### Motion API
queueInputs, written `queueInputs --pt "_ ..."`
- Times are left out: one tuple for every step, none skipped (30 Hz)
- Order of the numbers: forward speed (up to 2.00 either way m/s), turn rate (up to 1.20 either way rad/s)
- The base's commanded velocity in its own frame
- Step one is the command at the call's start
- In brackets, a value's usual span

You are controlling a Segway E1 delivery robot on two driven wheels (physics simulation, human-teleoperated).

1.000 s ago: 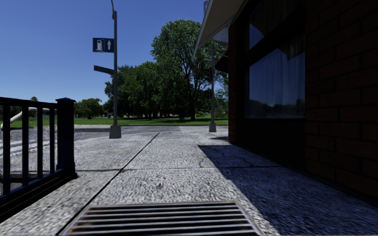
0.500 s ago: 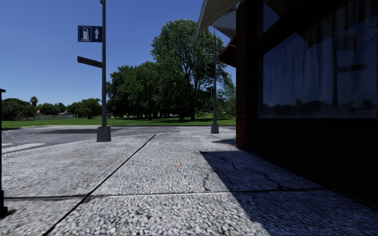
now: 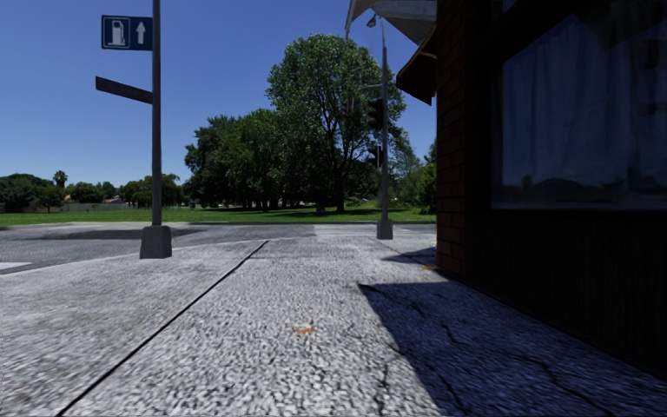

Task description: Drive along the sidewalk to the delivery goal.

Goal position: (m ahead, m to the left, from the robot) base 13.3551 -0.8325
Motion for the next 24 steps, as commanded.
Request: queueInputs --pt "1.94 0.0" --pt "1.94 0.0" --pt "1.94 0.0" --pt "1.94 0.0" --pt "1.94 0.0" --pt "1.94 0.0" --pt "1.94 0.0" --pt "1.94 0.0" --pt "1.94 0.0" --pt "1.94 0.0" --pt "1.94 0.0" --pt "1.94 0.0" --pt "1.94 0.0" --pt "1.94 0.0" --pt "1.94 0.0" --pt "1.94 0.0" --pt "1.94 0.0" --pt "1.94 0.0" --pt "1.94 0.0" --pt "1.94 0.0" --pt "1.94 0.0" --pt "1.94 0.0" --pt "1.94 0.0" --pt "1.94 0.0"
